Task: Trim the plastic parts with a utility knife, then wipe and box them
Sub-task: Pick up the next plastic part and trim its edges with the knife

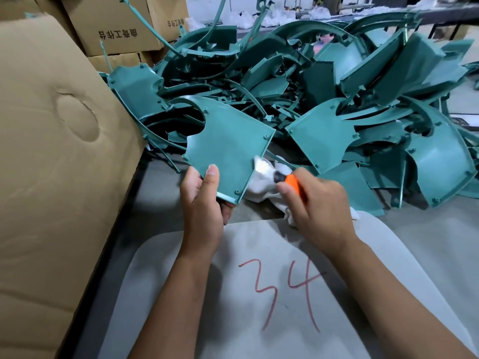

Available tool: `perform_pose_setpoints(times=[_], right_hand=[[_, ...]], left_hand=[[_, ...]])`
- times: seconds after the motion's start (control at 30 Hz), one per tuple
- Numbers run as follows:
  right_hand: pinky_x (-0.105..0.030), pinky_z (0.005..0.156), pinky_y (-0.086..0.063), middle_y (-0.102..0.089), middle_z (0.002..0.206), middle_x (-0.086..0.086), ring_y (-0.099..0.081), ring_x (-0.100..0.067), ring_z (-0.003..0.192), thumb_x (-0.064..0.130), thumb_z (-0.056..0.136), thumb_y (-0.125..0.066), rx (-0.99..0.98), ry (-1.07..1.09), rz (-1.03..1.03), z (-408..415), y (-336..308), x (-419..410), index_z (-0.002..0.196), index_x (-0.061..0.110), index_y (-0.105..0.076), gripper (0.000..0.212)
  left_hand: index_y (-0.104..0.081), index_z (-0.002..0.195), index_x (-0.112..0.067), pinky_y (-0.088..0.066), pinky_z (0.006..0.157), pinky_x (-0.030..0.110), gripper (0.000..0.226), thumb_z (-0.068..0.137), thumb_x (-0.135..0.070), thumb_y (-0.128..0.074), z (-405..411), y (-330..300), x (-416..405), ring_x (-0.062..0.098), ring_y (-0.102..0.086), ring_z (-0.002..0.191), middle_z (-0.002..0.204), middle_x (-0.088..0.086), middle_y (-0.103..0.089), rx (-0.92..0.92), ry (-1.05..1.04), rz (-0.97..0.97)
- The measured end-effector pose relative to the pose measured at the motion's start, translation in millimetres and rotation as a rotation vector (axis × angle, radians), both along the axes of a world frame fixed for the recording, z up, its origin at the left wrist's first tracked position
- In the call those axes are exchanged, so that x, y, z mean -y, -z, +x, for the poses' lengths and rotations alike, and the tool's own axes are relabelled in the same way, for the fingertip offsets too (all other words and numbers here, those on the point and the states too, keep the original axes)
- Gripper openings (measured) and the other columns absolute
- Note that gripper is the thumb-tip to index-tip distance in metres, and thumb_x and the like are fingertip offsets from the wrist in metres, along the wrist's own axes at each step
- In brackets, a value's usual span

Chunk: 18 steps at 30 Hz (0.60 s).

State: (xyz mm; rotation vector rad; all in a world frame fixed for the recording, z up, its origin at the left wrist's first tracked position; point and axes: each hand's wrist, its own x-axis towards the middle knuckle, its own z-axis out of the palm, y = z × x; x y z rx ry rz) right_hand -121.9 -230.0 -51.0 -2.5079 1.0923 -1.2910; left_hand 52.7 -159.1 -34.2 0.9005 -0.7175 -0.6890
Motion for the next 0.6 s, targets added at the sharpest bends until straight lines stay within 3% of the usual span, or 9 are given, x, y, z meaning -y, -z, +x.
perform_pose_setpoints(times=[0.1,0.27,0.43,0.53,0.6], right_hand=[[-0.042,0.053,-0.037,-0.037,0.058,0.008,-0.042,-0.025,0.053,0.059,0.104,-0.038,0.077,0.035,0.048,-6,-1,5,0.079,0.016,-0.046,0.050],[-0.041,0.049,-0.036,-0.037,0.060,0.007,-0.040,-0.025,0.052,0.061,0.105,-0.036,-0.046,-0.182,-0.045,5,0,-8,0.081,0.017,-0.047,0.052],[-0.044,0.055,-0.038,-0.041,0.058,0.002,-0.044,-0.029,0.055,0.058,0.103,-0.036,0.091,0.067,0.069,-4,-4,7,0.080,0.013,-0.048,0.052],[-0.040,0.052,-0.034,-0.037,0.060,0.007,-0.040,-0.025,0.053,0.059,0.104,-0.037,0.071,-0.087,-0.010,-4,-5,0,0.079,0.017,-0.044,0.050],[-0.038,0.050,-0.033,-0.035,0.061,0.009,-0.039,-0.024,0.052,0.058,0.104,-0.039,-0.014,-0.209,-0.050,0,-4,-8,0.080,0.020,-0.042,0.045]], left_hand=[[-0.064,0.116,-0.020,-0.042,0.044,0.016,0.021,0.100,-0.028,-0.052,0,0,0,0.006,-0.064,0.065,0.097,0.001,-0.071,-0.009,-0.002,0.002],[-0.058,0.107,-0.015,-0.041,0.042,0.013,0.014,0.102,-0.025,-0.050,1,2,1,0.001,-0.057,0.050,0.075,-0.004,-0.064,0.027,-0.001,-0.024],[-0.065,0.119,-0.020,-0.050,0.051,0.020,0.023,0.101,-0.026,-0.052,0,2,0,0.009,-0.070,0.074,0.102,0.001,-0.074,0.011,0.015,-0.006],[-0.070,0.112,-0.030,-0.055,0.057,0.022,0.021,0.101,-0.027,-0.052,-2,1,0,0.011,-0.073,0.085,0.107,0.000,-0.076,0.002,0.021,-0.002],[-0.070,0.106,-0.030,-0.054,0.055,0.021,0.018,0.102,-0.027,-0.052,-2,1,0,0.009,-0.071,0.078,0.100,-0.002,-0.075,0.018,0.015,-0.006]])
